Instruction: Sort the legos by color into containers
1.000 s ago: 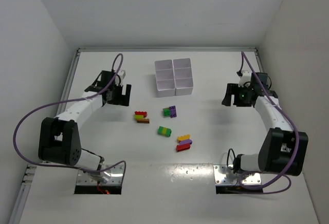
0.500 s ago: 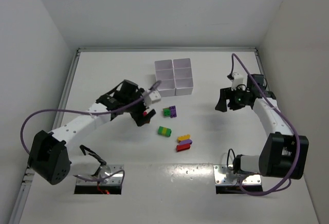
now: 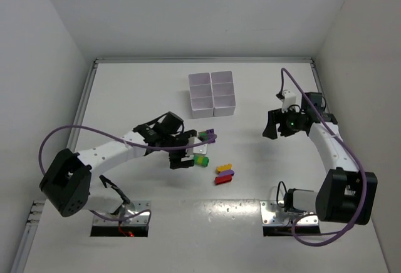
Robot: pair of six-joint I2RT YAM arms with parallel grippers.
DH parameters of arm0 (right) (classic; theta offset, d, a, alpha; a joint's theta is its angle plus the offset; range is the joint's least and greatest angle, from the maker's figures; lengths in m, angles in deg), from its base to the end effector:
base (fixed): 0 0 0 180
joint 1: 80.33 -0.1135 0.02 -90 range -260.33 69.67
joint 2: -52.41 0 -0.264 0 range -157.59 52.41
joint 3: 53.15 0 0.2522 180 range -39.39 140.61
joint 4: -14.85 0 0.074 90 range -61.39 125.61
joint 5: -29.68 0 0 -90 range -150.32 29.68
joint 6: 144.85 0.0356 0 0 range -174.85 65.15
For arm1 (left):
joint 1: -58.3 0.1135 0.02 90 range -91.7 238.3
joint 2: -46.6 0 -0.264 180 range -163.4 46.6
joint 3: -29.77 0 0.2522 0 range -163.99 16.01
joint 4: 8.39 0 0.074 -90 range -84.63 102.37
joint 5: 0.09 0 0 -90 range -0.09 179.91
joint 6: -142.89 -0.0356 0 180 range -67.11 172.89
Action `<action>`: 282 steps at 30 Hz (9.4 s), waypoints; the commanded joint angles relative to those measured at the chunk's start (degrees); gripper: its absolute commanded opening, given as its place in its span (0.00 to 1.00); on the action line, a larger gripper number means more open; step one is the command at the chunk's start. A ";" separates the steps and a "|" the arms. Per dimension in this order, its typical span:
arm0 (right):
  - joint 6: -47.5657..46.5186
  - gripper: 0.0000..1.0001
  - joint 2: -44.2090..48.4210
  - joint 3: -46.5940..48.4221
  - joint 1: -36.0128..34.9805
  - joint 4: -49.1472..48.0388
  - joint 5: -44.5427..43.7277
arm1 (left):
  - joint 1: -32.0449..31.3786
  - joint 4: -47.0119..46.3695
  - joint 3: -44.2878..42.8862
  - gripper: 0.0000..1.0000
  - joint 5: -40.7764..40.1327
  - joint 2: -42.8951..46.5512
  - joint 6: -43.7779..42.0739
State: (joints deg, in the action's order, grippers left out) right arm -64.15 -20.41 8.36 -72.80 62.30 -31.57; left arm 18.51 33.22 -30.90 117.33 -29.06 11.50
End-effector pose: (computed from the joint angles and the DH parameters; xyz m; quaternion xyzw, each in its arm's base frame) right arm 0.2440 -0.0150 0.2263 -0.0812 0.9318 0.1984 0.2930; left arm 0.1865 -0.1767 0.2159 0.6572 0.6623 -0.2231 0.2823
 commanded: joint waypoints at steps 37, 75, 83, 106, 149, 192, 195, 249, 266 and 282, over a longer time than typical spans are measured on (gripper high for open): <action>-0.28 0.77 -1.28 1.82 3.54 -1.00 1.75 | -3.28 -8.43 -6.16 0.79 2.38 -18.12 -13.19; 0.25 0.77 -0.22 1.30 6.71 -0.47 2.80 | -5.39 21.36 -21.73 0.56 3.34 -29.64 -53.63; -3.88 0.77 0.31 4.80 3.46 4.00 7.97 | -1.79 11.63 -22.34 0.17 7.82 -26.13 -26.43; 31.45 0.86 -22.54 25.29 -19.04 -13.92 36.81 | -1.52 -23.64 -7.84 0.06 -10.46 1.83 34.45; 29.95 0.47 -25.80 22.30 -25.99 -12.16 37.43 | -3.72 -25.84 -11.36 0.06 -13.80 -2.04 29.96; 29.52 0.00 -22.63 20.81 -21.69 -14.62 38.58 | -4.24 -23.38 -5.56 0.12 -16.17 0.77 28.82; 28.47 0.00 -22.63 20.81 -19.66 -13.48 38.05 | -1.88 -21.45 -2.93 0.10 -16.17 3.23 28.82; 38.12 0.00 -30.37 29.77 -27.92 -24.29 44.46 | 17.31 -7.18 -14.44 0.71 23.14 -0.20 29.77; 39.97 0.00 -30.37 29.25 -29.50 -24.90 43.22 | 4.38 -16.26 -13.82 0.65 -11.57 0.87 31.98; 39.97 0.00 -30.37 28.54 -29.50 -24.90 42.70 | 3.32 -20.47 -11.53 0.37 -13.02 3.32 31.28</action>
State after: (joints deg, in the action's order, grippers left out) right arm -23.89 -51.40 35.75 -101.76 38.63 8.67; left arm 22.22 17.38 -43.01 103.54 -28.27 42.71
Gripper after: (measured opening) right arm 0.361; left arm 0.441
